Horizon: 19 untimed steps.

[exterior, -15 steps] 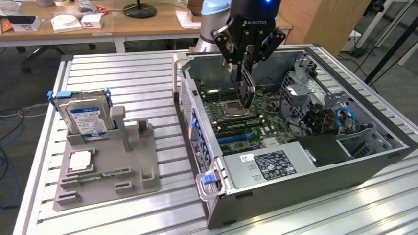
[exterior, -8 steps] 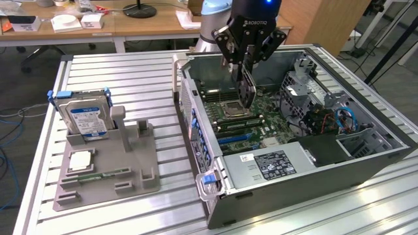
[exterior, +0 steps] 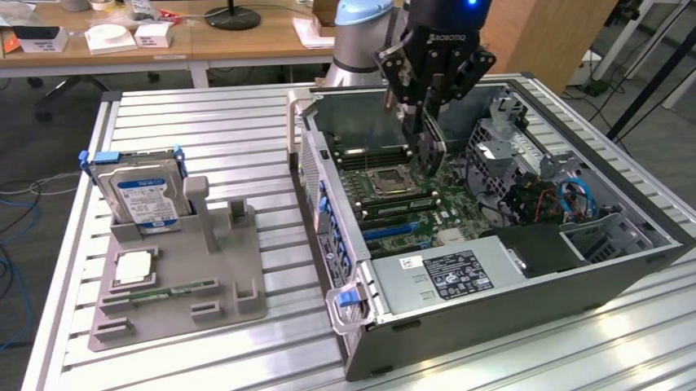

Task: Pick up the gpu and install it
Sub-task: 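Pick up the gpu and move the gpu toward the slot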

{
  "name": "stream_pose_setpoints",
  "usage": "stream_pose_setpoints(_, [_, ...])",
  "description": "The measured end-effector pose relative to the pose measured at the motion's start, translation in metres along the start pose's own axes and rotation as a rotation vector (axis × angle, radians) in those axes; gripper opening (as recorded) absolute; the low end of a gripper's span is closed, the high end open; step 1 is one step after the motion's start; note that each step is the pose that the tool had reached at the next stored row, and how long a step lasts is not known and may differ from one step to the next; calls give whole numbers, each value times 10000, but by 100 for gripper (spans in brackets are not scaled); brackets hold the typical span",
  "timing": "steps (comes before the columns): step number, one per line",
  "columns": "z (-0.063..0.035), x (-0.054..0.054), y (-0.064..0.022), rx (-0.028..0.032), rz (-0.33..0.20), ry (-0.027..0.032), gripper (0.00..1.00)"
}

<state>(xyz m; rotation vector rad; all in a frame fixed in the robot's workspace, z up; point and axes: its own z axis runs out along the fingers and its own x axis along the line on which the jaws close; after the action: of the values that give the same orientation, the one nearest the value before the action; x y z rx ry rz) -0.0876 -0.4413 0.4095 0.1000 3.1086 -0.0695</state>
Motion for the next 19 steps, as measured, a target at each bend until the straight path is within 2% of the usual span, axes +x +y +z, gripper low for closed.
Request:
stream_pose_setpoints(15, [12, -426, 27, -1, -16, -1, 26])
stream_pose_setpoints(19, [15, -510, 33, -2, -26, -2, 26])
